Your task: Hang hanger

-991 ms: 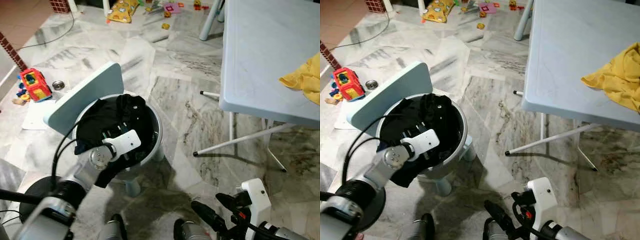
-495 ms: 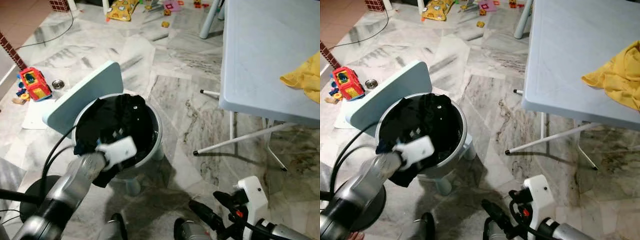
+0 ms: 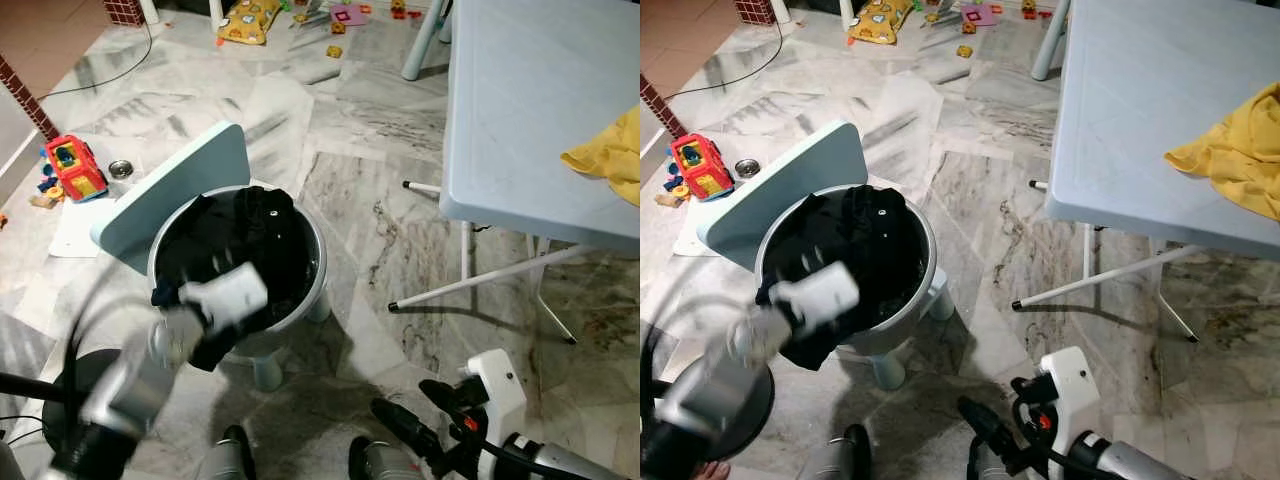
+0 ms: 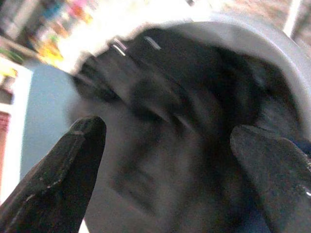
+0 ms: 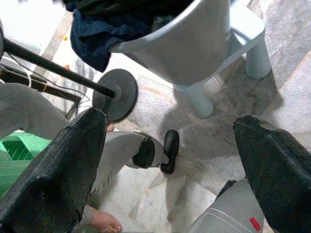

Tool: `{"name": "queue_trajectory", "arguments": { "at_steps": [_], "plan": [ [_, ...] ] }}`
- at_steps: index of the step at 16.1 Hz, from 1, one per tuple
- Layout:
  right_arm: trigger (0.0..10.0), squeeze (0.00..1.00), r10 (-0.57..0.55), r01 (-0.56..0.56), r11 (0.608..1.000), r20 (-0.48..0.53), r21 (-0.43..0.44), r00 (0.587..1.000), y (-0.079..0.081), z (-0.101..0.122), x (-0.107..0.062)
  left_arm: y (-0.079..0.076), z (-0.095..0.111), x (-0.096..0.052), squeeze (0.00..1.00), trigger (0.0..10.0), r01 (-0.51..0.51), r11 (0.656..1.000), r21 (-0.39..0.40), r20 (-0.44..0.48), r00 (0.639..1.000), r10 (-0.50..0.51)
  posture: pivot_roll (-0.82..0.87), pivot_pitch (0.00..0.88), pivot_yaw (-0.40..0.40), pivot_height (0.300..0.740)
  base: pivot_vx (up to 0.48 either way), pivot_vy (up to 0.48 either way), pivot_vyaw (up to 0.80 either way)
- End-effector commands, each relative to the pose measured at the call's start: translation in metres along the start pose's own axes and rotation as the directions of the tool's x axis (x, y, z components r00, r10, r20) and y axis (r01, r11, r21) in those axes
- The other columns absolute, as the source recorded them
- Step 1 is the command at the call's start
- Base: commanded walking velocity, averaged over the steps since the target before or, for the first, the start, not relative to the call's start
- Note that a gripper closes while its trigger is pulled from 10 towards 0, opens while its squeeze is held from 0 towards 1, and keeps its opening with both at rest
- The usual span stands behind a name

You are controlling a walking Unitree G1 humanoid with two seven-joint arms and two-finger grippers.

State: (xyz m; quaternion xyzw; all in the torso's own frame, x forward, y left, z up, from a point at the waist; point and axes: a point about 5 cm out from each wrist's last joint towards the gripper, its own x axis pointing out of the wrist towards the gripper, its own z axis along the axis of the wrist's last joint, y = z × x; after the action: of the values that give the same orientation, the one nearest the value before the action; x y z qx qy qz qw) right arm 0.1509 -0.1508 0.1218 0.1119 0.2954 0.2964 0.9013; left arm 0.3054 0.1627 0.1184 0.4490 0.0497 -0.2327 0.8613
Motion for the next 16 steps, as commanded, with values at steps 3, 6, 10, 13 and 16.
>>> {"name": "queue_trajectory", "arguments": {
  "at_steps": [3,6,10,13,16],
  "plan": [
    [10.0,0.00,-0.030,0.030,1.000,-0.011,-0.002,1.000,-0.003,-0.003,0.000,0.000,-0.005,0.010,0.00,10.0,0.048,0.997,0.065,-0.019,0.999,-0.046,-0.21,0.260,-0.039,0.740,0.000,0.000,0.00],
    [10.0,0.00,-0.034,0.034,0.999,-0.012,-0.007,0.999,-0.001,-0.004,-0.002,-0.010,-0.013,0.025,0.00,10.0,0.150,0.983,0.107,-0.040,0.988,-0.146,-0.23,0.270,-0.036,0.740,0.000,0.000,0.00],
    [10.0,0.00,-0.052,0.052,0.999,-0.016,-0.008,0.998,-0.001,-0.005,-0.006,-0.010,-0.021,0.033,0.00,10.0,0.208,0.964,0.162,-0.051,0.978,-0.203,-0.24,0.279,-0.034,0.740,0.000,0.000,0.00],
    [10.0,0.00,-0.062,0.062,0.998,-0.010,-0.008,0.998,0.001,-0.005,-0.007,0.004,-0.019,0.043,0.00,10.0,0.175,0.961,0.214,-0.044,0.985,-0.170,-0.24,0.293,-0.038,0.740,0.000,0.000,0.00],
    [10.0,0.00,-0.065,0.065,0.998,-0.010,-0.005,0.998,0.002,-0.007,-0.009,0.011,-0.011,0.050,0.00,10.0,0.153,0.965,0.213,-0.015,0.988,-0.154,-0.24,0.305,-0.039,0.740,0.000,0.000,0.00]
  ]
}}
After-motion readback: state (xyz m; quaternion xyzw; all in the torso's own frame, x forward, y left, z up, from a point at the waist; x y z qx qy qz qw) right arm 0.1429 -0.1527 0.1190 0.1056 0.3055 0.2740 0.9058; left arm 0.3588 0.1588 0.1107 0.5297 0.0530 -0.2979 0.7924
